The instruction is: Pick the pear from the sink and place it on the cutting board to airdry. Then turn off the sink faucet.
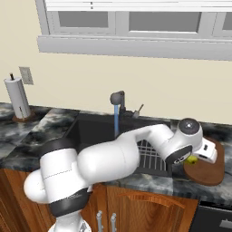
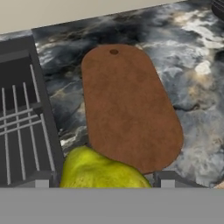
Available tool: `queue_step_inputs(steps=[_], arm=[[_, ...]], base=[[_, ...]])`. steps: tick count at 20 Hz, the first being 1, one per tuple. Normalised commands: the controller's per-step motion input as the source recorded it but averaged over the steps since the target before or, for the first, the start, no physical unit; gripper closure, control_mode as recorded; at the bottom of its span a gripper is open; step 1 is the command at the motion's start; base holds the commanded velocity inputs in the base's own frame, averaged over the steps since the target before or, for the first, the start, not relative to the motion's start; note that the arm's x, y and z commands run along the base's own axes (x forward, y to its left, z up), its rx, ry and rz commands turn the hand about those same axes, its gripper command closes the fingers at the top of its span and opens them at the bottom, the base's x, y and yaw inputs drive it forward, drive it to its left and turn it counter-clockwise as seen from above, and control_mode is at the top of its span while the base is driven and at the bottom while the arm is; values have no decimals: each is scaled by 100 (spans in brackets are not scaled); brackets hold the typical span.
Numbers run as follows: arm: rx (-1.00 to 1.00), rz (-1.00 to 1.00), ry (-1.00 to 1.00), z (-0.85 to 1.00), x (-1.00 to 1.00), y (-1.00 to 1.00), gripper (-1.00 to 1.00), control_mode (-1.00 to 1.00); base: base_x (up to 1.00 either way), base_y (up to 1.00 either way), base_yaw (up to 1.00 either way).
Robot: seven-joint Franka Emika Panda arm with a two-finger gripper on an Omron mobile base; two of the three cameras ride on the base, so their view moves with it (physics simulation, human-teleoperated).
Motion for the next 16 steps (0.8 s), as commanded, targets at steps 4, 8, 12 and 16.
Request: queue_step_inputs(steps=[4,8,12,16], arm=[[0,0,0,-19,17,-10,100,-100],[0,0,0,-7,11,-16,100,-100],[0,0,1,-15,12,-14,100,-100],[0,0,3,-24,14,-12,100,-100]], base=[[0,0,0],[0,0,0],[0,0,0],[0,0,0]])
